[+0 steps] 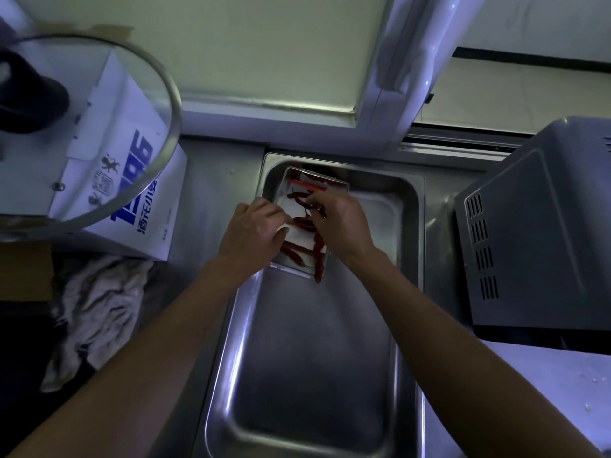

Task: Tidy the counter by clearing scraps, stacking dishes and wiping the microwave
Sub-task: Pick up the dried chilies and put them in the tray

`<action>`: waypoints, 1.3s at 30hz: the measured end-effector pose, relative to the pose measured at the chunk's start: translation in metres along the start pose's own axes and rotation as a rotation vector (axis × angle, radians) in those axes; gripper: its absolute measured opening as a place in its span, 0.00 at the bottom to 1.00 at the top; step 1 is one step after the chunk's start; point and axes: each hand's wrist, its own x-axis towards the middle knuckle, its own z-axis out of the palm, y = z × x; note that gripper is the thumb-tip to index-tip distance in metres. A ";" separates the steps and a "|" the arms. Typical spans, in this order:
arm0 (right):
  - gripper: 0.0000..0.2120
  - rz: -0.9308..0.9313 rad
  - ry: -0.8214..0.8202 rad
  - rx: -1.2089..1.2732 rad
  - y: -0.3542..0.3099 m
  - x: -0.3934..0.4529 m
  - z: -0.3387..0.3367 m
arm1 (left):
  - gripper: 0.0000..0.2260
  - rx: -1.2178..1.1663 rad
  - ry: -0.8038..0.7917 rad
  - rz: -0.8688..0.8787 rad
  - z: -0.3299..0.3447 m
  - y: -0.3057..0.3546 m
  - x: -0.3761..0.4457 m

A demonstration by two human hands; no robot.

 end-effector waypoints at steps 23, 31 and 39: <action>0.10 0.090 -0.006 -0.127 -0.005 -0.038 -0.018 | 0.14 -0.064 -0.140 -0.119 -0.016 0.027 -0.018; 0.13 0.301 -0.077 -0.042 -0.021 -0.139 -0.075 | 0.17 -0.068 -0.175 -0.112 -0.041 0.089 -0.055; 0.14 0.433 -0.041 0.028 -0.009 -0.247 -0.121 | 0.18 -0.168 -0.202 -0.033 -0.047 0.175 -0.090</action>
